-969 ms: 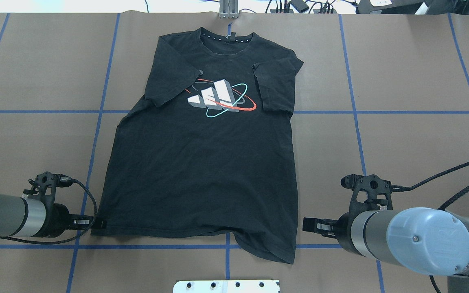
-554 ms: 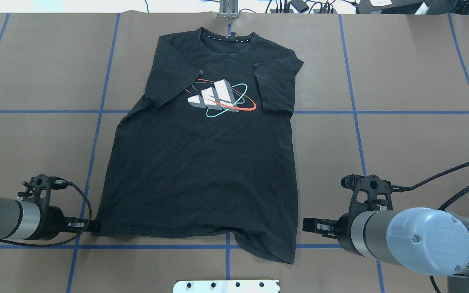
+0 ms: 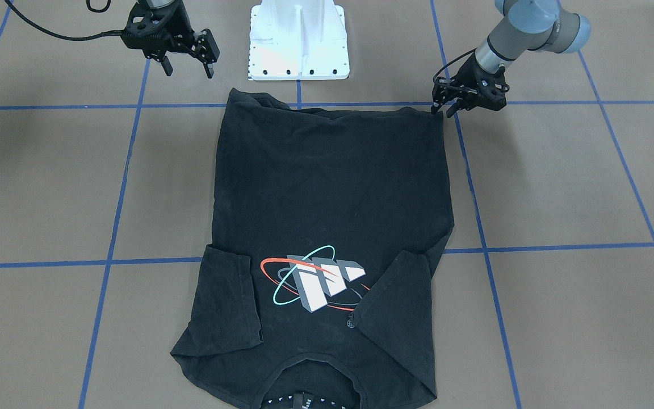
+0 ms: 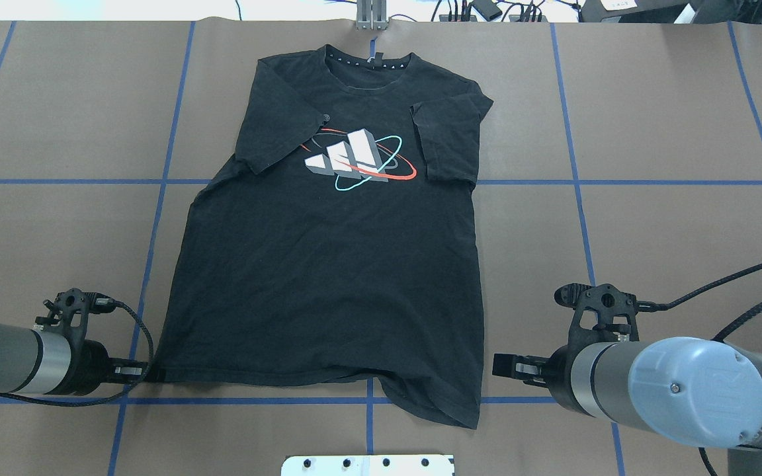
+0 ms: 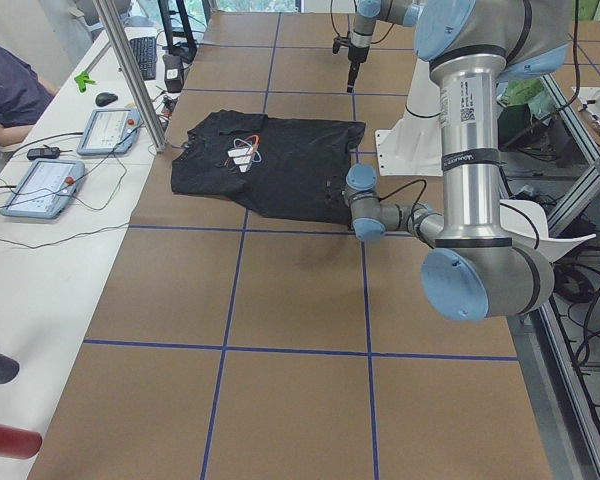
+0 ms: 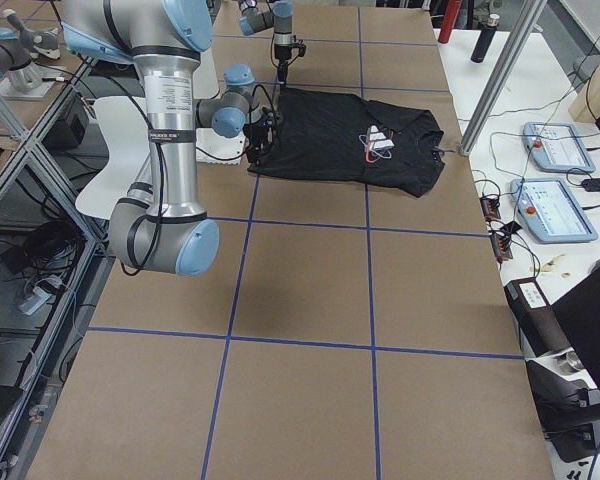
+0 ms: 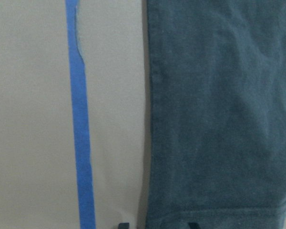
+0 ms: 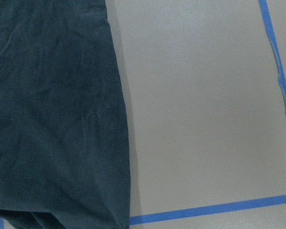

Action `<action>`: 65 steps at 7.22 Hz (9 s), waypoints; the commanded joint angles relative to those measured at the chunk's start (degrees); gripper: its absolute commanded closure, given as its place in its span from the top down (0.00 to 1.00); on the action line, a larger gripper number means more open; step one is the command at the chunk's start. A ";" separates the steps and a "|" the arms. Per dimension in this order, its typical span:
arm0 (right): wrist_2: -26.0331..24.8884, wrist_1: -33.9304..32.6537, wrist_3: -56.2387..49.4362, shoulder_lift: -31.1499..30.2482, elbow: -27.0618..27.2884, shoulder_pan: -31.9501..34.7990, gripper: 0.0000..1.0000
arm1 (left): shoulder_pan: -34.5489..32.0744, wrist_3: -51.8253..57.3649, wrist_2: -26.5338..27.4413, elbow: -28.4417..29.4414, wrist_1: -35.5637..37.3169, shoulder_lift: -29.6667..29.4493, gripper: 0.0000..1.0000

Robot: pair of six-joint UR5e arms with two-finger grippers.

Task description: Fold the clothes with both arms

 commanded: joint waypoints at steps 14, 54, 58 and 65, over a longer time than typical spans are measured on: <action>-7.90 2.18 9.30 4.62 -8.95 -8.96 0.98 | -0.05 -0.52 -0.26 -0.87 -0.09 0.09 0.00; 1.93 7.30 9.05 -10.14 12.93 -11.02 0.00 | -0.75 -5.52 -24.52 -24.26 -1.58 9.85 0.00; 3.08 7.29 6.34 -0.82 -0.43 5.25 0.00 | -16.88 -5.09 -22.32 -11.26 -1.40 -2.87 0.00; 7.88 5.80 2.04 6.73 -6.50 20.19 0.00 | -28.71 -5.18 -18.56 -0.26 8.74 -19.74 0.00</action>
